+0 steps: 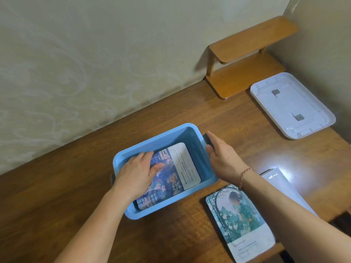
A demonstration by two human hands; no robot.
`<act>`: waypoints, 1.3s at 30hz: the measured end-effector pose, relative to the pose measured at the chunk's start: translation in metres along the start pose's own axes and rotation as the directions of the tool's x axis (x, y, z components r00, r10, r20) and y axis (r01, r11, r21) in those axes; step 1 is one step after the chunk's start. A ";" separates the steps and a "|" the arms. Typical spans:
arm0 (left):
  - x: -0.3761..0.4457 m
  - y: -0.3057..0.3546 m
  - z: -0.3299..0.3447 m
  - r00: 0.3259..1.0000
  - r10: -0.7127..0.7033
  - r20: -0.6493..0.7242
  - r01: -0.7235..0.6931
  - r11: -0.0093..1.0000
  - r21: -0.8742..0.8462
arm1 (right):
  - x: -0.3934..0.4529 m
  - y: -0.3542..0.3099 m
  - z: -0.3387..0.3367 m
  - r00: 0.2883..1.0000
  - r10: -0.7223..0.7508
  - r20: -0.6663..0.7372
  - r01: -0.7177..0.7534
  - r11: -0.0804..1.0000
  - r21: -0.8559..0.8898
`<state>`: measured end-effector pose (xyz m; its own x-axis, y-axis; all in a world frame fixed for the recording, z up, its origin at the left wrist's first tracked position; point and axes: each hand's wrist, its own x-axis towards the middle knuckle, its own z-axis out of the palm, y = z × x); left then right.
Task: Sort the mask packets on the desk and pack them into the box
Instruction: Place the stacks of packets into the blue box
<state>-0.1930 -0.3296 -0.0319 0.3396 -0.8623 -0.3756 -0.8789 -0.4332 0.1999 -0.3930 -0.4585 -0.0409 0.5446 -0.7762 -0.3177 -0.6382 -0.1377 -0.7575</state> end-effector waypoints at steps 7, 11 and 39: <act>-0.004 0.001 0.002 0.998 -0.010 -0.057 0.013 0.999 0.047 | -0.013 0.007 -0.007 0.997 0.016 -0.080 -0.007 0.993 0.118; -0.019 0.001 -0.001 0.946 0.120 -0.302 -0.037 0.963 0.267 | -0.050 0.037 -0.036 0.923 0.056 -0.380 -0.003 0.990 0.138; -0.041 0.133 0.128 0.956 0.013 0.293 0.128 0.881 -0.456 | -0.224 0.168 0.055 0.598 0.782 0.178 -0.591 0.279 0.757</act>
<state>-0.3665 -0.3186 -0.1059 0.2153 -0.7533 -0.6215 -0.5779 -0.6113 0.5407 -0.5920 -0.2738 -0.1286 -0.0766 -0.4622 -0.8835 -0.0878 0.8858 -0.4558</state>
